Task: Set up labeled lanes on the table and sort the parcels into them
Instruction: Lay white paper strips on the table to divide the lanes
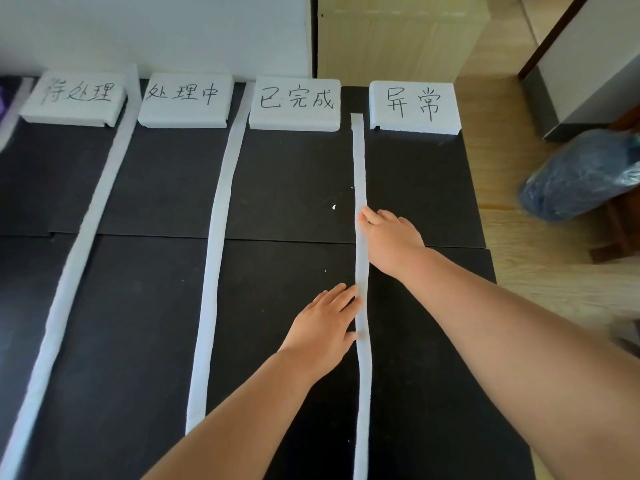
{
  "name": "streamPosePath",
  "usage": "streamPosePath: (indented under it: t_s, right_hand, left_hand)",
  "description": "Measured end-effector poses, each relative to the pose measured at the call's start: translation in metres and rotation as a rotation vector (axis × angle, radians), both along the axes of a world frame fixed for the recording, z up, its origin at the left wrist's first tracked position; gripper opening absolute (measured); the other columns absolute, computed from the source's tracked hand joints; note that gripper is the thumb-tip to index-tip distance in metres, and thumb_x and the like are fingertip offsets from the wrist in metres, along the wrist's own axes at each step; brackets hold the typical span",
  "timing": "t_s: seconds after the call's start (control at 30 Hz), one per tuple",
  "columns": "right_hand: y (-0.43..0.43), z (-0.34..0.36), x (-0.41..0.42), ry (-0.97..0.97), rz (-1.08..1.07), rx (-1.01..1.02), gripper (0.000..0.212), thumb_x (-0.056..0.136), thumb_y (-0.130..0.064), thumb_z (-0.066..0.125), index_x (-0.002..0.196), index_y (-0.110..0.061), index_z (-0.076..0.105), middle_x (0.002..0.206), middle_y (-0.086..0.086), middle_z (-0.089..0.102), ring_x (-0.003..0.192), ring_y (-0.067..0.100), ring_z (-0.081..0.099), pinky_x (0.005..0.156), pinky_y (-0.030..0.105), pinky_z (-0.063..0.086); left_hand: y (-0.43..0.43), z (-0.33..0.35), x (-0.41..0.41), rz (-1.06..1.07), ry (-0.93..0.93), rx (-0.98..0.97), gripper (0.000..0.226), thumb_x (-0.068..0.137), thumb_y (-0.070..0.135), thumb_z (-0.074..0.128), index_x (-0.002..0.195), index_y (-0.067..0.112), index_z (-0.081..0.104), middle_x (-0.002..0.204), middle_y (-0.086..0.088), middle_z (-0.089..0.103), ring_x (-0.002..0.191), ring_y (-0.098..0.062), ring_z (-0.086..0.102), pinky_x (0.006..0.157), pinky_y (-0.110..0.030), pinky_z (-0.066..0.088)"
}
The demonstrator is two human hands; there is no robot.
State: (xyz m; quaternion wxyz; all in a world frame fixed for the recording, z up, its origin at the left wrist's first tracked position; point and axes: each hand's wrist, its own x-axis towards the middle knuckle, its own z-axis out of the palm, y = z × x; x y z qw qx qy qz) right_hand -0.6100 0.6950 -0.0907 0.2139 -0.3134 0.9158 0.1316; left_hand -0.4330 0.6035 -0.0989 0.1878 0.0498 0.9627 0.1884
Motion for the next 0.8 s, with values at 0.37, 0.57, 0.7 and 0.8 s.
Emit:
streamPosePath:
  t_s: [0.37, 0.57, 0.7, 0.8]
  right_hand:
    - [-0.002, 0.022, 0.012, -0.076, -0.097, -0.034, 0.059, 0.096, -0.003, 0.047, 0.151, -0.015, 0.028, 0.158, 0.000, 0.023, 0.129, 0.024, 0.044, 0.097, 0.041, 0.050]
    - [0.024, 0.013, 0.072, -0.073, -0.124, -0.178, 0.058, 0.101, -0.010, 0.048, 0.155, -0.020, 0.028, 0.164, -0.002, 0.019, 0.144, 0.019, 0.033, 0.103, 0.035, 0.049]
    - [0.035, 0.005, 0.113, -0.047, -0.122, -0.208, 0.053, 0.105, -0.027, 0.046, 0.154, -0.021, 0.028, 0.163, -0.002, 0.020, 0.148, 0.020, 0.026, 0.108, 0.036, 0.045]
    - [0.042, 0.001, 0.140, -0.026, -0.152, -0.191, 0.057, 0.103, -0.029, 0.050, 0.155, -0.022, 0.026, 0.164, -0.002, 0.019, 0.150, 0.021, 0.021, 0.111, 0.038, 0.042]
  left_hand:
    - [0.005, 0.001, 0.014, -0.044, -0.038, -0.061, 0.058, 0.104, 0.036, 0.043, 0.156, 0.025, 0.021, 0.166, 0.005, 0.008, 0.153, -0.019, 0.003, 0.121, -0.036, 0.004]
    - [0.004, 0.006, 0.043, -0.087, -0.056, -0.053, 0.051, 0.107, 0.024, 0.038, 0.155, 0.028, 0.025, 0.165, 0.004, 0.012, 0.153, -0.019, 0.003, 0.122, -0.038, 0.008]
    - [0.004, 0.007, 0.060, -0.079, -0.061, -0.068, 0.050, 0.106, 0.023, 0.040, 0.154, 0.029, 0.026, 0.164, 0.004, 0.016, 0.153, -0.019, 0.006, 0.122, -0.039, 0.011]
    - [0.003, 0.005, 0.072, -0.050, -0.064, -0.082, 0.046, 0.106, 0.022, 0.042, 0.151, 0.026, 0.035, 0.163, 0.003, 0.020, 0.152, -0.019, 0.010, 0.121, -0.039, 0.015]
